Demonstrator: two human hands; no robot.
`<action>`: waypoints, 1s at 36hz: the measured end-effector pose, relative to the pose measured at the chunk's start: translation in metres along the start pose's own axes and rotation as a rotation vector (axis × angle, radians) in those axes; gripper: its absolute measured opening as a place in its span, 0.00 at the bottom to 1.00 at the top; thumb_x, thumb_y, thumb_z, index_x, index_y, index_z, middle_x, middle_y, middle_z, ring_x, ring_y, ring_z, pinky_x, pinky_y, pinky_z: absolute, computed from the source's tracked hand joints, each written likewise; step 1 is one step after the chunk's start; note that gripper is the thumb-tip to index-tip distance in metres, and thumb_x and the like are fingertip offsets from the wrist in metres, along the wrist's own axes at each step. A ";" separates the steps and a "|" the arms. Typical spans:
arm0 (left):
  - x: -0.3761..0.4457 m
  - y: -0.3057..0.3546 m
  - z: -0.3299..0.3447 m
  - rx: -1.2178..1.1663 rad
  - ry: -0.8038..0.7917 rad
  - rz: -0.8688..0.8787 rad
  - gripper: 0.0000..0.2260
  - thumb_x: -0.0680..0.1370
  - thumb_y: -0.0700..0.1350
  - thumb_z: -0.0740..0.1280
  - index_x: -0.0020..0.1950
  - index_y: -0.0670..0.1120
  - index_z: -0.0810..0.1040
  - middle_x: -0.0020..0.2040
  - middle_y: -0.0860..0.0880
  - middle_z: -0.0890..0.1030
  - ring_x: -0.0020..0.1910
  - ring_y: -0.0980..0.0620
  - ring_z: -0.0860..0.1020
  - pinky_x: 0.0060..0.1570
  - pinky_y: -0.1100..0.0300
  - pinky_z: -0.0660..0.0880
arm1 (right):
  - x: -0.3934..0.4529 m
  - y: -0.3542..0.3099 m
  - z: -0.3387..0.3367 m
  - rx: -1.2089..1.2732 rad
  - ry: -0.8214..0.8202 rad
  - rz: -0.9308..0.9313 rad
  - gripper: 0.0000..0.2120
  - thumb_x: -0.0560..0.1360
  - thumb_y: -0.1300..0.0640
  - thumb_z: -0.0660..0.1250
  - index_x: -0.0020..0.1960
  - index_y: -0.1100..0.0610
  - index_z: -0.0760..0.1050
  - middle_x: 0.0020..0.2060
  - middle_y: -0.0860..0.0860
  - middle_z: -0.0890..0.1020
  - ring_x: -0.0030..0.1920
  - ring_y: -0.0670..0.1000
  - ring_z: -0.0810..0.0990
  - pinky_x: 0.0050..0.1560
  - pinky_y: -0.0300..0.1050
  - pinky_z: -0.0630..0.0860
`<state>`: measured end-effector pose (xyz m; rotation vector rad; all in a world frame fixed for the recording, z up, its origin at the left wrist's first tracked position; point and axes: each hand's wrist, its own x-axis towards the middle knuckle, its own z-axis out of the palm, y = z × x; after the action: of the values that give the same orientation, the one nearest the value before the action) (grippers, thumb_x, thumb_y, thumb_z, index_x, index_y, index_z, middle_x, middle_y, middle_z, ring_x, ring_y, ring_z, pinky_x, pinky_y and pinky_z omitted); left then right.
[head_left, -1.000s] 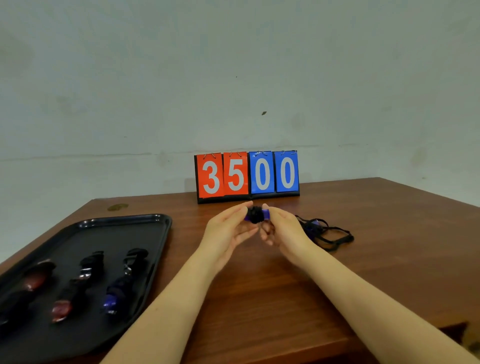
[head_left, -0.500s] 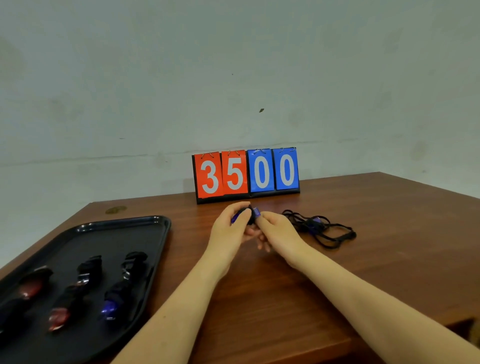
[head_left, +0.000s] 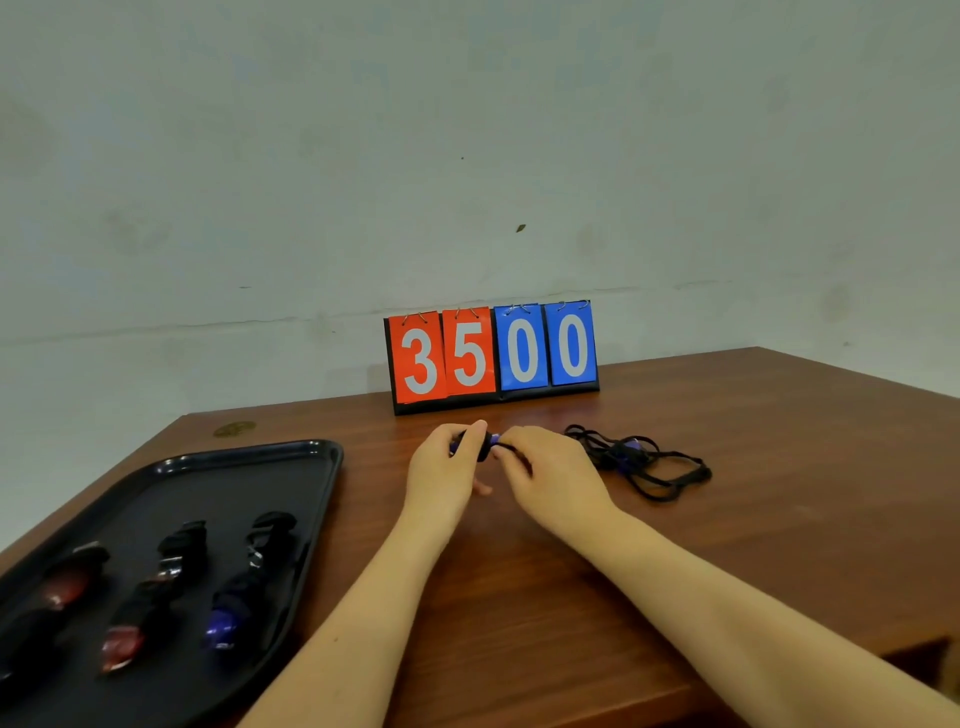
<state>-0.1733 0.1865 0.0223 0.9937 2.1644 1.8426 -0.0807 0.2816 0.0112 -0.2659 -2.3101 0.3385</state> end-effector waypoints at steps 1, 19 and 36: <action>0.000 0.000 0.000 0.013 0.007 0.005 0.08 0.81 0.52 0.60 0.55 0.49 0.74 0.43 0.56 0.77 0.27 0.57 0.77 0.28 0.69 0.74 | 0.001 -0.001 0.000 -0.005 0.013 0.007 0.10 0.80 0.54 0.62 0.58 0.54 0.78 0.49 0.47 0.82 0.49 0.45 0.78 0.52 0.34 0.71; 0.001 0.001 -0.006 0.085 -0.122 -0.070 0.09 0.83 0.51 0.56 0.53 0.49 0.73 0.40 0.50 0.76 0.28 0.55 0.72 0.33 0.63 0.71 | 0.003 0.001 -0.006 0.170 0.053 0.075 0.05 0.77 0.54 0.67 0.53 0.50 0.78 0.44 0.39 0.77 0.46 0.38 0.76 0.48 0.27 0.71; -0.012 0.011 0.000 -0.535 -0.108 -0.374 0.11 0.82 0.50 0.60 0.50 0.44 0.77 0.33 0.47 0.74 0.31 0.54 0.70 0.36 0.60 0.74 | 0.007 -0.004 -0.012 0.959 -0.085 0.484 0.09 0.78 0.57 0.65 0.52 0.60 0.80 0.40 0.55 0.84 0.39 0.49 0.82 0.36 0.39 0.76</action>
<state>-0.1599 0.1805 0.0289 0.5178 1.5275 1.9571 -0.0774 0.2816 0.0250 -0.3100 -1.8724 1.6399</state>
